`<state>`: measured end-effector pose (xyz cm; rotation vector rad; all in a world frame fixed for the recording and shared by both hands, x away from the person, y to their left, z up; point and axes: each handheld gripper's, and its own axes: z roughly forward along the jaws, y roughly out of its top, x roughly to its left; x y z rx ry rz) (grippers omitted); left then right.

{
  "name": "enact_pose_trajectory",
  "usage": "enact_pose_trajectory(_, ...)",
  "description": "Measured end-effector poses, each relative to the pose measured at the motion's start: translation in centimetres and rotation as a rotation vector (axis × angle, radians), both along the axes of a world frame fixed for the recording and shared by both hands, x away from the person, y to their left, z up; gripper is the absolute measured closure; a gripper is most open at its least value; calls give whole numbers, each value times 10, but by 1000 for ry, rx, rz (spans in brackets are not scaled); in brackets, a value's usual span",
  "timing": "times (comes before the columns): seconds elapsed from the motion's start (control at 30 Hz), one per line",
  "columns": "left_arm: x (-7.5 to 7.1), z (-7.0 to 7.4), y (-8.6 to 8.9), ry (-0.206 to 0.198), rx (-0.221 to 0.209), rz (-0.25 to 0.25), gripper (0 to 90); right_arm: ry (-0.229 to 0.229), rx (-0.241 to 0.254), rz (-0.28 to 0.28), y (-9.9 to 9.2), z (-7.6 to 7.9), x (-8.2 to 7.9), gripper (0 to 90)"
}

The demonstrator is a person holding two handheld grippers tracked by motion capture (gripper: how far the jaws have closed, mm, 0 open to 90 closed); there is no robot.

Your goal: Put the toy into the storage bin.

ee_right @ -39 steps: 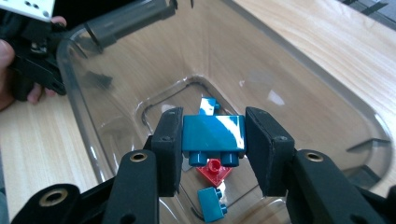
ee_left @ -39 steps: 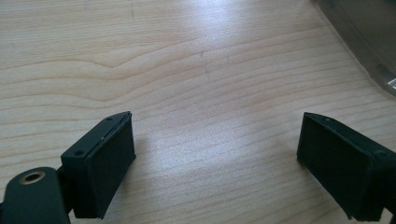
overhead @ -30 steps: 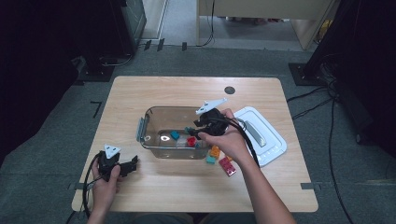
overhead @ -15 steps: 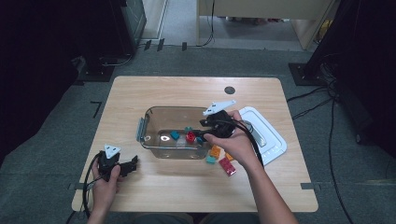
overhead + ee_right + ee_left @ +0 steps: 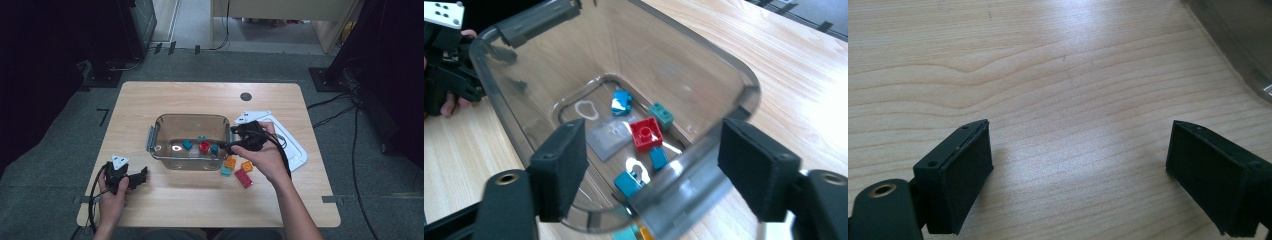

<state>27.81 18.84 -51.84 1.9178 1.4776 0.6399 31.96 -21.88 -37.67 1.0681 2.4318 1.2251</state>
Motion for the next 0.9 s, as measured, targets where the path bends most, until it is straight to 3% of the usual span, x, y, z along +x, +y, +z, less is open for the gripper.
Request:
enact_pose_trajectory(0.2,0,0,0,0,0,1,110,1,8,-33,-14,-5,-6,188)
enact_pose_trajectory(0.47,0,0,0,0,-1,0,110,-20,72,-82,-36,-12,-18,171)
enact_pose_trajectory(0.63,0,0,0,1,-1,1,110,-12,88,-103,-48,-24,-24,171)
enact_pose_trajectory(0.9,0,0,0,1,0,0,110,39,89,-117,-60,-52,-34,187)
